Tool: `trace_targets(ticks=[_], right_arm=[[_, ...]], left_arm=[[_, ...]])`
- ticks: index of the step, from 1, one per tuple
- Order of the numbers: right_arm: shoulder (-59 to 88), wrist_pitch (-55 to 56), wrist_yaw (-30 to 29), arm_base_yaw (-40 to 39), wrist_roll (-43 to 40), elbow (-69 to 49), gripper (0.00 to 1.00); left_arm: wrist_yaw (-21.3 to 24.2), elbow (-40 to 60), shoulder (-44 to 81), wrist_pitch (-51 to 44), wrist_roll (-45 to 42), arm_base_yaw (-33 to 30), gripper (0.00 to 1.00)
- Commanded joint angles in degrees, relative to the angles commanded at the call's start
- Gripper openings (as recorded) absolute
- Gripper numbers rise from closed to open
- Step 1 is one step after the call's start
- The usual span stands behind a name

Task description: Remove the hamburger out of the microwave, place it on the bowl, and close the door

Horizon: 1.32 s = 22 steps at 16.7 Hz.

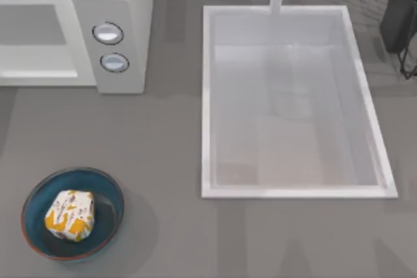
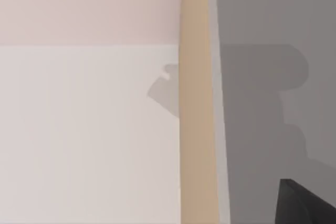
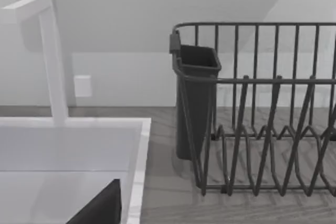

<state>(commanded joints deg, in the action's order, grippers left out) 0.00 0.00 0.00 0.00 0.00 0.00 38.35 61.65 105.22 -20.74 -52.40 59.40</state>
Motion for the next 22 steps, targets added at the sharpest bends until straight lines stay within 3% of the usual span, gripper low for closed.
trace_targets(ticks=[9,17,22], right_arm=[[0.00,0.00,0.00,0.00,0.00,0.00,1.00],[0.00,0.00,0.00,0.00,0.00,0.00,1.00],[0.00,0.00,0.00,0.00,0.00,0.00,1.00]], left_arm=[[-4.66,-19.46,-16.03,9.03,10.14,-9.28,0.00],[-5.71,-22.10,-18.45,10.27,12.23,-11.01,0.00],[-12.22,-30.97,-29.64,13.37,22.78,-22.85,0.00]])
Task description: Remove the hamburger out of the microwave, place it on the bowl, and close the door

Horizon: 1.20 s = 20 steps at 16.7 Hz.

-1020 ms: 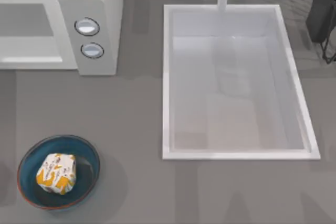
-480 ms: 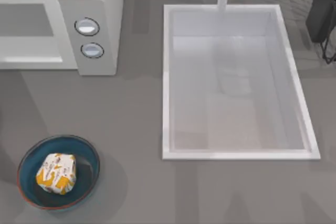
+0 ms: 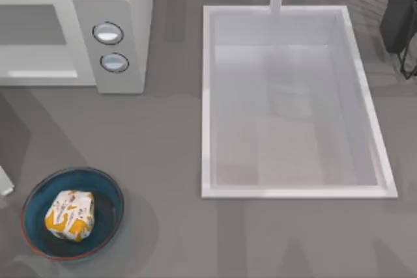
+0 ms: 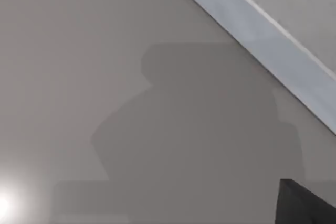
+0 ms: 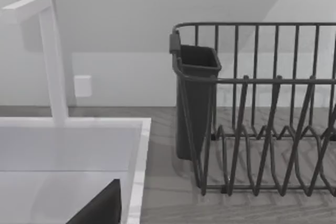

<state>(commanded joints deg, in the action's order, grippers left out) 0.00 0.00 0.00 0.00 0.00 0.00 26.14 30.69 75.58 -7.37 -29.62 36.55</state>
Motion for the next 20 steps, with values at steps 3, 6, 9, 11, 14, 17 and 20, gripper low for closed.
trace_targets(ticks=[3,6,9,11,14,17,20], right_arm=[[0.00,0.00,0.00,0.00,0.00,0.00,1.00],[0.00,0.00,0.00,0.00,0.00,0.00,1.00],[0.00,0.00,0.00,0.00,0.00,0.00,1.00],[0.00,0.00,0.00,0.00,0.00,0.00,1.00],[0.00,0.00,0.00,0.00,0.00,0.00,1.00],[0.00,0.00,0.00,0.00,0.00,0.00,1.00],[0.00,0.00,0.00,0.00,0.00,0.00,1.00]], left_arm=[[-3.52,-4.82,-5.25,1.69,5.22,-5.39,0.00],[-4.06,-5.43,-5.88,1.95,5.85,-6.04,0.00],[-3.91,-5.32,-5.67,1.82,5.95,-5.96,0.00],[-5.47,-5.73,-6.32,1.88,7.67,-7.98,0.00],[-10.31,-7.05,-8.42,2.06,12.98,-15.11,0.00],[-16.56,-8.85,-11.41,2.31,19.88,-25.23,0.00],[-22.22,-10.55,-14.38,2.56,26.14,-33.50,0.00]])
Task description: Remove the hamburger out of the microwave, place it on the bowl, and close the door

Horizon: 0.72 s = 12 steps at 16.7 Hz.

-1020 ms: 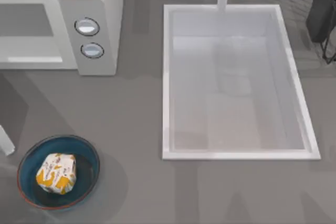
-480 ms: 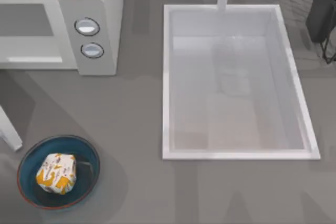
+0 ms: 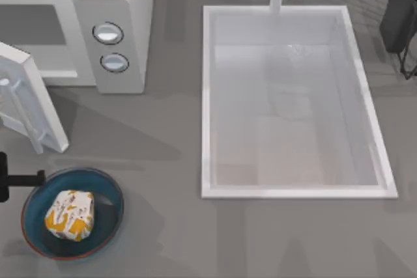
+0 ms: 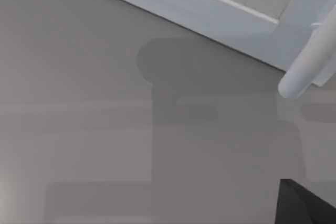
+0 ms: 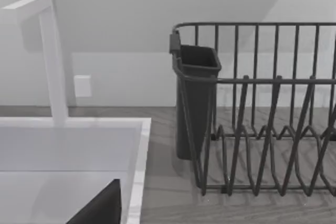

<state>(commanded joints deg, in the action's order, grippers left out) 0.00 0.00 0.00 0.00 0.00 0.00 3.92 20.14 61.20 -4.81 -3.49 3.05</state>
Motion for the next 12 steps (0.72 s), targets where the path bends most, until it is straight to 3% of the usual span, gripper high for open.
trace_targets(ticks=[3,7,12], right_arm=[[0.00,0.00,0.00,0.00,0.00,0.00,1.00],[0.00,0.00,0.00,0.00,0.00,0.00,1.00],[0.00,0.00,0.00,0.00,0.00,0.00,1.00]], left_arm=[[-2.60,-0.79,-1.40,0.12,2.80,-3.00,0.00],[-2.38,-0.45,-0.99,0.18,2.77,-2.81,0.00],[-2.47,5.68,8.90,4.34,2.80,-3.07,0.00]])
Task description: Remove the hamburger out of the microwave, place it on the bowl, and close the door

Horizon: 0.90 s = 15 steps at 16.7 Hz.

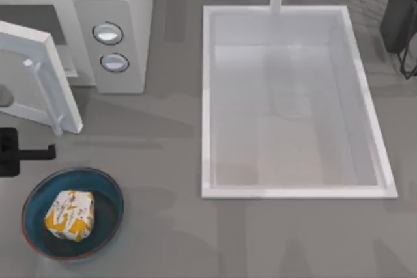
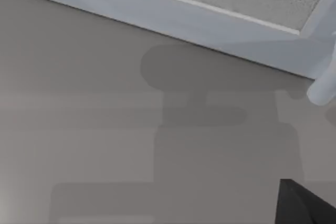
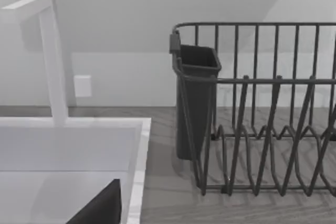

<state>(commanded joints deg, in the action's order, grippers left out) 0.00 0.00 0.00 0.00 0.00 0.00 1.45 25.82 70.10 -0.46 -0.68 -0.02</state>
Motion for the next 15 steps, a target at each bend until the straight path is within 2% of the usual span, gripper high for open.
trace_targets(ticks=[6,15], right_arm=[[0.00,0.00,0.00,0.00,0.00,0.00,1.00],[0.00,0.00,0.00,0.00,0.00,0.00,1.00]], left_arm=[[-0.18,9.68,17.71,7.04,0.08,-0.43,0.00],[-0.23,12.98,21.34,7.64,0.11,-0.32,0.00]])
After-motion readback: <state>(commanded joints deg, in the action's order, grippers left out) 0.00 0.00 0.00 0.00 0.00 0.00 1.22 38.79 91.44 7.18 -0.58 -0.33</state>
